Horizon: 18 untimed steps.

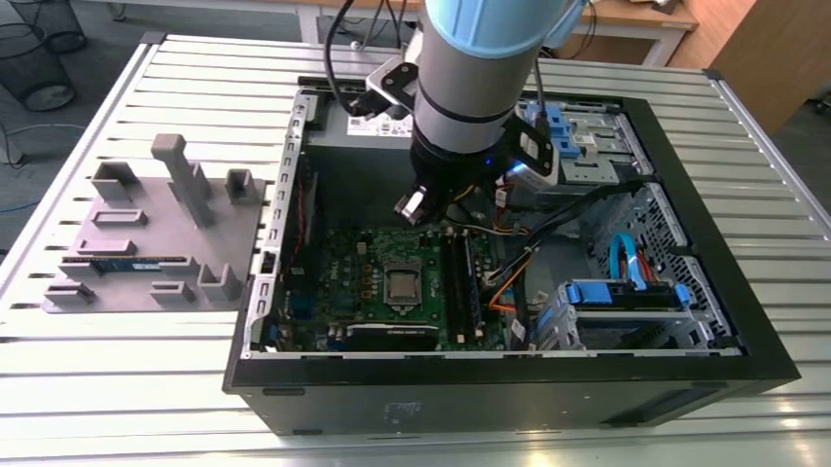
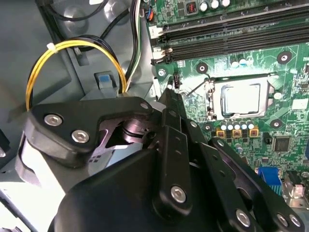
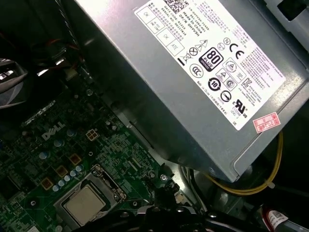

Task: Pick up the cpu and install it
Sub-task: 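Install the first cpu locking lever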

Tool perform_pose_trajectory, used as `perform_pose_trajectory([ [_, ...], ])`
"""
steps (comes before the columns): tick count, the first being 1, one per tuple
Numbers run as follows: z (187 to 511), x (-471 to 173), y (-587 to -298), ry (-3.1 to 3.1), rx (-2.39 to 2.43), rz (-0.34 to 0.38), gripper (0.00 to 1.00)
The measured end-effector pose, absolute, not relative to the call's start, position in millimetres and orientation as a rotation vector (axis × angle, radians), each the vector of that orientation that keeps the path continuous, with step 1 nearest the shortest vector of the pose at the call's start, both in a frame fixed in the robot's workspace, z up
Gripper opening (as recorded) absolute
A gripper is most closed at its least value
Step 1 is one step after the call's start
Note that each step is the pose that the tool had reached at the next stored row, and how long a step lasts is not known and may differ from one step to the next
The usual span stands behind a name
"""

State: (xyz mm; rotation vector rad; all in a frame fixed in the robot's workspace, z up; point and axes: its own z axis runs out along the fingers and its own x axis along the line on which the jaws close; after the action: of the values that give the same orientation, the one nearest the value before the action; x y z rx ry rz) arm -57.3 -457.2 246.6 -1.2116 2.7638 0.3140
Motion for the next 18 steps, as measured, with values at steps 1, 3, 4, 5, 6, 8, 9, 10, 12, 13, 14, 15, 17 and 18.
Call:
perform_pose_trajectory([
  [1,246.1,-57.1,-457.2,2.764,-1.211,0.314,0.11],
  [3,244.6,-57.0,-457.4,2.764,-1.211,0.314,0.11],
  [4,243.9,-57.0,-457.5,2.764,-1.212,0.314,0.11],
  [5,243.3,-57.0,-457.5,2.764,-1.212,0.314,0.11],
  [6,242.8,-57.0,-457.5,2.764,-1.212,0.314,0.11],
  [8,242.4,-57.0,-457.6,2.764,-1.212,0.313,0.11],
  [9,242.2,-57.0,-457.6,2.764,-1.212,0.313,0.11],
  [10,241.9,-57.0,-457.5,2.764,-1.212,0.314,0.11],
  [12,241.3,-57.0,-457.5,2.764,-1.212,0.314,0.11],
  [13,241.0,-57.0,-457.5,2.764,-1.212,0.314,0.11],
  [14,240.8,-57.0,-457.5,2.764,-1.212,0.314,0.11],
  [15,240.7,-57.0,-457.6,2.764,-1.212,0.314,0.11],
  [17,240.5,-57.0,-457.7,2.765,-1.212,0.312,0.11],
  [18,240.4,-57.0,-457.9,2.765,-1.213,0.311,0.11],
])
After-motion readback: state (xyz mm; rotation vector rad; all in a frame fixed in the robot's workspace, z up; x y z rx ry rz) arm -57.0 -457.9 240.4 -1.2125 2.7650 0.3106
